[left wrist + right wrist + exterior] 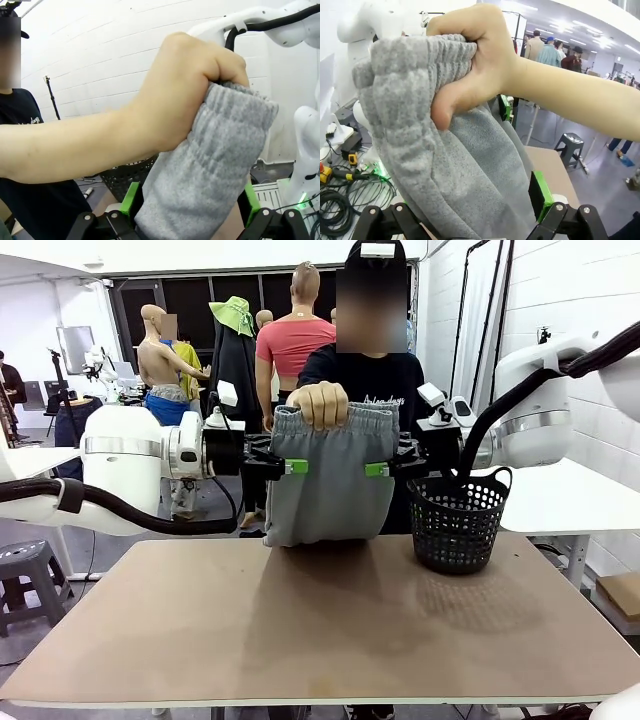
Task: Fold the training pants.
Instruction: Grab both ends of the Training pants handed by a person.
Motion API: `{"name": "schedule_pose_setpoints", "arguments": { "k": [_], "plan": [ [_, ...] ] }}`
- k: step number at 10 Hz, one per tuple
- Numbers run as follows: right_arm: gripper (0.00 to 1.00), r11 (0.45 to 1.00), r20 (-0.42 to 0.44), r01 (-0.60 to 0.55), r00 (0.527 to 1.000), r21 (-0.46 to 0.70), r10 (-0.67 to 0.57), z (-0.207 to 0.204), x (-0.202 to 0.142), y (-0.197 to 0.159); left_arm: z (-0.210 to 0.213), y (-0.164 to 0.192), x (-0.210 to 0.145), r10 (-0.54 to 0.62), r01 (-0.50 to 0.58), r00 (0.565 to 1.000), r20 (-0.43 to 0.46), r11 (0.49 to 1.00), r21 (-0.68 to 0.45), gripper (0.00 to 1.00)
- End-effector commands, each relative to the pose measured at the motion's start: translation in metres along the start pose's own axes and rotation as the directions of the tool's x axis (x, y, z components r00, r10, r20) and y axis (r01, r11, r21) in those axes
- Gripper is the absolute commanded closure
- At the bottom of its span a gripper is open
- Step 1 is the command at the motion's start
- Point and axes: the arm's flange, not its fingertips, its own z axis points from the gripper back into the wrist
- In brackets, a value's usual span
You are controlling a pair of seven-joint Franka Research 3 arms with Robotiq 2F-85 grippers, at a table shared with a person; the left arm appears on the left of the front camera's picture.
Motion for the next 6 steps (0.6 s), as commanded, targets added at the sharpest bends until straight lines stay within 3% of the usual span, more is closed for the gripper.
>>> {"name": "schedule_pose_setpoints", "arguments": {
  "k": [1, 3, 6],
  "plan": [
    [0.00, 1.000, 0.017, 0.022, 1.000, 0.022, -0.023, -0.0041, 0.0063, -0.0061, -0.0045, 0.0004, -0.0015, 0.021, -0.021, 1.000, -0.001, 1.000, 0.014, 0.00],
    [0.00, 0.999, -0.011, 0.039, 0.999, 0.020, -0.039, -0.0056, 0.0047, -0.0088, -0.0084, 0.0066, -0.0062, 0.003, -0.003, 1.000, 0.022, 1.000, 0.000, 0.00],
    [0.58, 0.996, 0.021, 0.090, 0.996, 0.016, -0.090, -0.0009, 0.0066, -0.0096, -0.0082, 0.0079, -0.0066, -0.025, 0.026, 0.995, 0.094, 1.000, -0.002, 0.58]
  ]
}}
